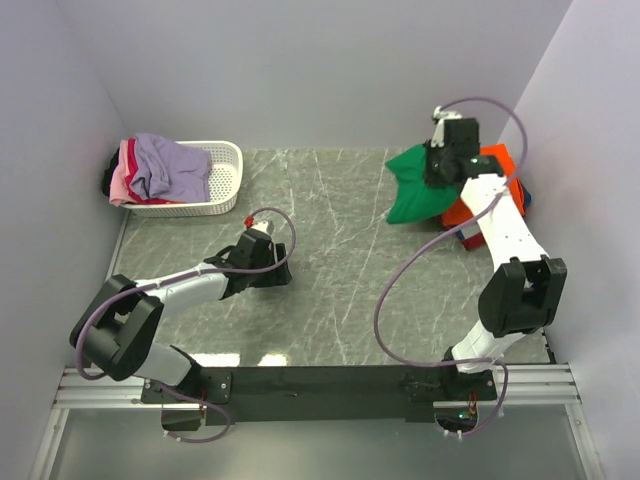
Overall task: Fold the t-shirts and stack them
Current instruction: Neatly place the folded tshirt to the corner
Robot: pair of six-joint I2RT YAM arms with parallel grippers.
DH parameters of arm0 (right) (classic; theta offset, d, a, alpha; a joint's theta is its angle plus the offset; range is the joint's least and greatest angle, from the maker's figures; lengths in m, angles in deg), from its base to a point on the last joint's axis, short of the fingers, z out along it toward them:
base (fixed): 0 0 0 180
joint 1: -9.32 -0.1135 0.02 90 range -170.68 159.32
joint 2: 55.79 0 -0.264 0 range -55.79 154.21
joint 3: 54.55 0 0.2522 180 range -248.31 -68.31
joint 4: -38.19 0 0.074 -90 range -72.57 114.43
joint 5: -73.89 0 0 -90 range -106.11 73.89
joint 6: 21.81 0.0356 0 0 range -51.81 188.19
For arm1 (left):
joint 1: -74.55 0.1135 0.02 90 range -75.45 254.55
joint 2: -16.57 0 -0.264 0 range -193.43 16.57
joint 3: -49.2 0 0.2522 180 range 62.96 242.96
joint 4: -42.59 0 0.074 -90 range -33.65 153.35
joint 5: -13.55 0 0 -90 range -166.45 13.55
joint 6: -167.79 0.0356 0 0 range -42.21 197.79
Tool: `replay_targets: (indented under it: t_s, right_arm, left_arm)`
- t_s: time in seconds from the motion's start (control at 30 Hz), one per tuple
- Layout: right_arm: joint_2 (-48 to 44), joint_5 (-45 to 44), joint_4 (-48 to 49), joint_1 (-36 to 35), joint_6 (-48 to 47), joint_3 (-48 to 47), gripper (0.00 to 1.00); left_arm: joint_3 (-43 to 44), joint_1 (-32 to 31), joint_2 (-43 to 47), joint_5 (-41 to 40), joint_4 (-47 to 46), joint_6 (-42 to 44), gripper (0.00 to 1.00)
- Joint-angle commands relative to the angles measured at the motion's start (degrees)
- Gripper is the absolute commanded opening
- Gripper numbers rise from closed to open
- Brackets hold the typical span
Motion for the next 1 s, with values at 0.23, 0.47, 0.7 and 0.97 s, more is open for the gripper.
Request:
replay_targets:
  t_s: [0.23, 0.47, 0.7, 0.97]
  right_arm:
    - [4.37, 0.89, -7.53, 9.18, -9.56, -18.79, 0.00]
    - [7.45, -1.74, -7.36, 13.05, -10.45, -18.10, 0.00]
    - [9.91, -14.54, -1.74, 12.96, -8.87, -13.54, 0.00]
    - [14.30, -26.34, 8.01, 12.88, -7.63, -10.10, 0.00]
  left_arm:
    - [0.28, 0.54, -2.40, 2.17, -2.47, 1.18, 0.72]
    - [0.72, 0.63, -3.45, 2.17, -2.03, 1.01, 0.72]
    - [1.59, 0.63, -3.89, 2.17, -1.06, 0.57, 0.72]
    - [2.03, 0.63, -3.37, 1.65, -0.27, 0.04, 0.72]
